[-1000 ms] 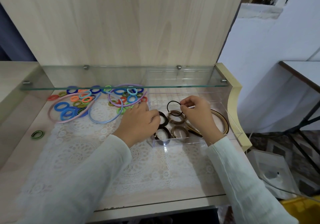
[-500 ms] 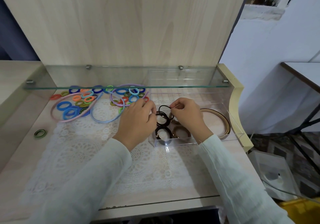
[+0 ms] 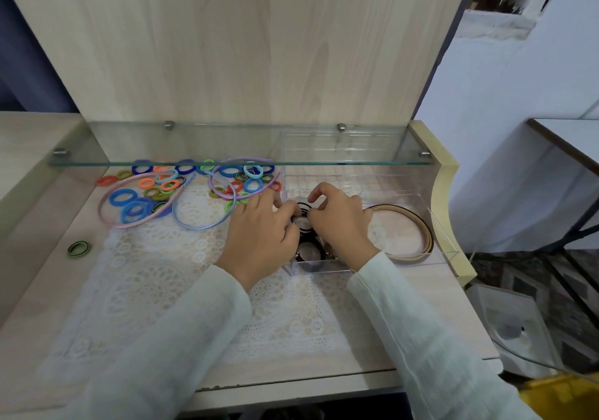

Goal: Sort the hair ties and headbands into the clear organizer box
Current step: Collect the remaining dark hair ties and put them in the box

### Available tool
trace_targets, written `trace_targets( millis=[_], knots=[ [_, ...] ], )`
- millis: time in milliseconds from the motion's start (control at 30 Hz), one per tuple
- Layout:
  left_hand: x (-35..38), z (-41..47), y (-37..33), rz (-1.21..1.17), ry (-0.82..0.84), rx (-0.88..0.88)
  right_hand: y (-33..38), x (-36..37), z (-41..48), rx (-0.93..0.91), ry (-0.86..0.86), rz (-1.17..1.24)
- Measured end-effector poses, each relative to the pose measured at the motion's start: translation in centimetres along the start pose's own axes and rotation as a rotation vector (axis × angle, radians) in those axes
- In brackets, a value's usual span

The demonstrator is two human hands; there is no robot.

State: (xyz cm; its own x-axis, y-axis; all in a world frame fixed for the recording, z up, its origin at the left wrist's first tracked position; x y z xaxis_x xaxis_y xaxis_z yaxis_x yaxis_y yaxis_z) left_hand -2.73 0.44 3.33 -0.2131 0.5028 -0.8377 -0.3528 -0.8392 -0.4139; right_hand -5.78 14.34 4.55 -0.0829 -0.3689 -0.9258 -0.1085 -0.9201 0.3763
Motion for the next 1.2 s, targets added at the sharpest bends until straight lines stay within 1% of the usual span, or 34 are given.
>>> trace_targets(
  millis=[133,333,700,833,1033,1200],
  knots=[
    [0.2,-0.3,0.0,0.024,0.029,-0.008,0.3,-0.1,-0.3,-0.037,-0.022,-0.066],
    [0.1,-0.4,0.0,0.03,0.055,-0.02,0.1,-0.1,-0.6,-0.048,-0.029,-0.085],
    [0.1,-0.5,0.2,-0.005,0.043,-0.009,-3.1,-1.6,0.0,-0.038,-0.109,0.105],
    [0.0,-0.5,0.0,-0.018,0.045,-0.015,-4.7,-2.2,-0.4,-0.034,-0.143,0.209],
    [0.2,-0.4,-0.3,-0.004,0.056,-0.015,-6.9,-3.5,-0.7,-0.051,-0.194,0.237],
    [0.4,0.5,-0.4,-0.019,0.042,-0.018,-8.6,-4.1,-1.3,-0.052,-0.298,0.225]
  ],
)
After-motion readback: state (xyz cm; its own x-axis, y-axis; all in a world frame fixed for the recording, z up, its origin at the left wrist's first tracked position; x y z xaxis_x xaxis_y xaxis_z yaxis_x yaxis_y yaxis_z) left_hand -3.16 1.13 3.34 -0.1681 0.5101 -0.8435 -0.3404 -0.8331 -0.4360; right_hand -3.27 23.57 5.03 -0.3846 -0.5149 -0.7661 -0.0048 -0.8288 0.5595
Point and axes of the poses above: each hand's wrist, its own z-axis towards the middle knuckle, its own x-axis out of the palm, y = z × x, the point moved 3 cm from there along z, towards the middle knuckle, and after that the axes turned 15 degrees about -z, right-handed, at the moved point
